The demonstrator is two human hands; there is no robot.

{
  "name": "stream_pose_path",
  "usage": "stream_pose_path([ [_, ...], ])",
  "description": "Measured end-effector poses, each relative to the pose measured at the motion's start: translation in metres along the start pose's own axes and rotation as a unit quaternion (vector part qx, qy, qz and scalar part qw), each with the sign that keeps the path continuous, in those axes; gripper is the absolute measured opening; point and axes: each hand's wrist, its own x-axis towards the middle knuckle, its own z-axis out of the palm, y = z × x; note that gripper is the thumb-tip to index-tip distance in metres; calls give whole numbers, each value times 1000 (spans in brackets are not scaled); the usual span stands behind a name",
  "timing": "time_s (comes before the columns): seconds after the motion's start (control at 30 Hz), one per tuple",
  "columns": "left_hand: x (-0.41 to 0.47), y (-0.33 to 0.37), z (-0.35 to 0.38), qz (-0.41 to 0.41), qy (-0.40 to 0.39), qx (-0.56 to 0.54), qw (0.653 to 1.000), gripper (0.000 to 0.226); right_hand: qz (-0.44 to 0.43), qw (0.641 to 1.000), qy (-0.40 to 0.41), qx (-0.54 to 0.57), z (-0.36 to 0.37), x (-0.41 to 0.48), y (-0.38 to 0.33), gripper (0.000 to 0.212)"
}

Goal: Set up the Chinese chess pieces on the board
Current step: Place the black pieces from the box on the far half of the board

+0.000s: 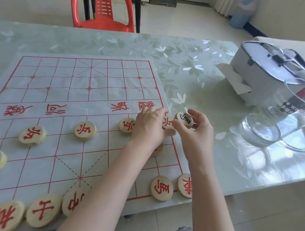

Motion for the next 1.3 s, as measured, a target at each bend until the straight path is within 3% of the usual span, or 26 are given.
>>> stream_pose_path([
  [0.23,-17,-33,-61,-44,51,-57,996,35,-12,998,-54,-14,30,-6,-8,47],
  [0.5,-38,-84,-127,-69,101,-47,991,35,-52,985,-154,-65,98,65,-47,51],
  [0.7,-39,-120,-144,-105,135,-70,983,34,-85,974,-140,-159,167,154,-71,52],
  [0.83,-31,-131,-144,-118,154,-76,978,34,-62,977,-113,-171,192,188,-70,52],
  [1.2,-25,-132,-133,-118,149,-76,979,34,-44,974,-125,-182,215,207,-41,44],
  [1.3,-26,-133,-134,-117,154,-75,978,34,-48,972,-135,-187,212,207,-43,51],
])
